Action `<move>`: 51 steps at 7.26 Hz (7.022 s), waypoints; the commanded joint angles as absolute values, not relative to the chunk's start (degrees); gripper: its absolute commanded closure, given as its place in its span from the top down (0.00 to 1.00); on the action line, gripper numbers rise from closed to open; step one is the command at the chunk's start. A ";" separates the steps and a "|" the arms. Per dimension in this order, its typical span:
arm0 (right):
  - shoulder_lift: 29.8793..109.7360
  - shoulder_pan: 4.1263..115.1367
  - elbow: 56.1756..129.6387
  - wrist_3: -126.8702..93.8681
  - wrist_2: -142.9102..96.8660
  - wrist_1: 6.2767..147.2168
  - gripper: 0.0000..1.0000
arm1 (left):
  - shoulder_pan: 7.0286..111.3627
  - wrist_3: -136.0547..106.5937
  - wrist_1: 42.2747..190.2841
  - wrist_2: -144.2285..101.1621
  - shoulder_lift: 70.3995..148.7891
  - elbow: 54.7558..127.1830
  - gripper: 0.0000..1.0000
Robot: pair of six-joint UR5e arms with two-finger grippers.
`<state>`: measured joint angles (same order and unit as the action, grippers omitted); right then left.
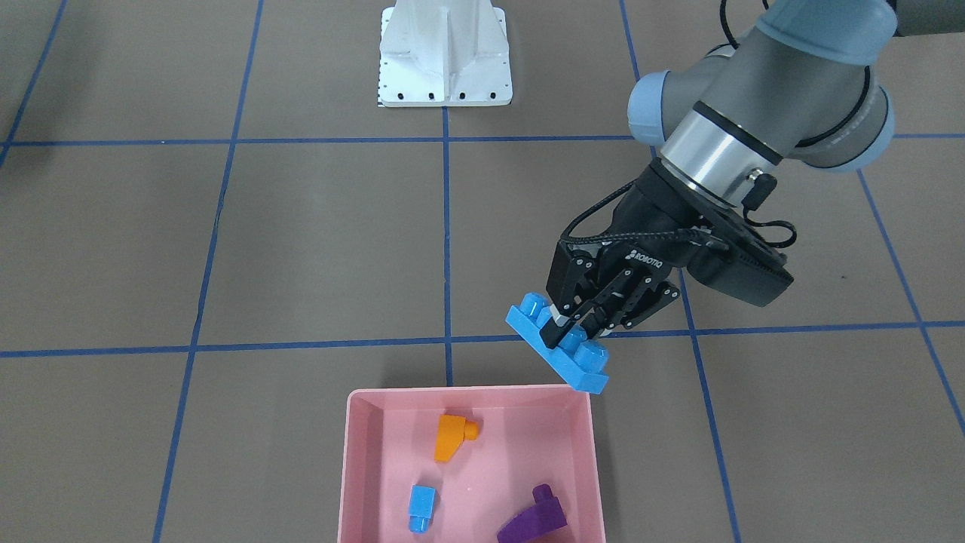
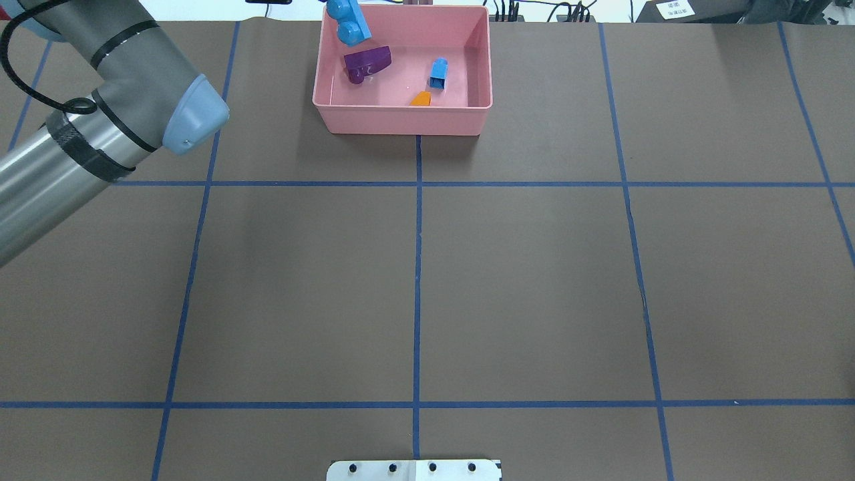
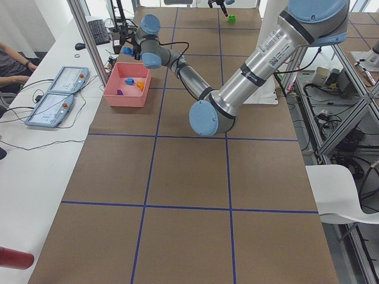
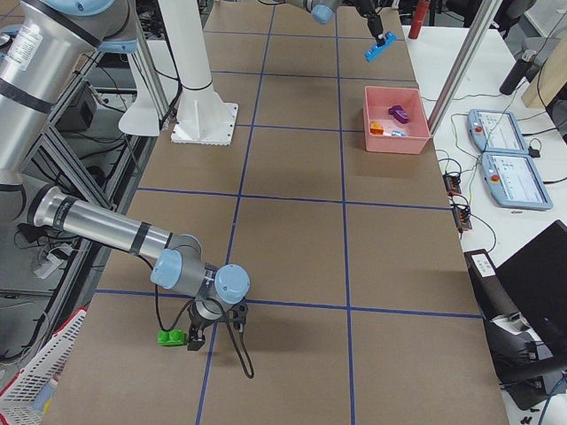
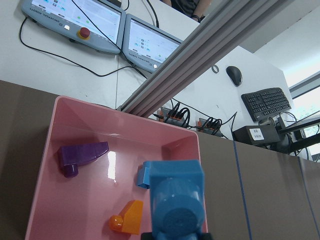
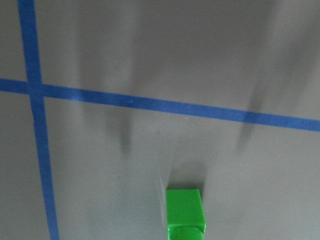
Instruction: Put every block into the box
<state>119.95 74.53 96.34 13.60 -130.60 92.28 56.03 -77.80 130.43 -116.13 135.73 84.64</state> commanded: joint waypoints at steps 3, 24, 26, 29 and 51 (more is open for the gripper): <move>120.15 71.73 94.22 13.36 -134.19 92.20 0.99 | 54.58 -77.08 130.52 -114.96 135.88 84.46 0.00; 116.75 84.24 109.55 16.96 -125.19 109.18 0.00 | 44.48 -74.69 130.43 -93.62 143.50 72.20 0.00; 112.25 88.93 113.71 16.88 -126.04 111.53 0.00 | 43.86 -75.14 130.43 -87.32 150.53 60.17 0.00; 100.95 90.97 116.37 15.83 -125.77 115.04 0.00 | 45.35 -76.64 130.26 -87.10 151.35 56.70 0.79; 22.42 51.23 50.62 -53.00 -113.55 62.57 1.00 | 63.90 -27.43 93.96 -112.94 96.52 106.16 1.00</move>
<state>23.08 50.64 50.66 -52.68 -112.83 61.89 63.90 -28.99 94.03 -112.71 99.94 104.31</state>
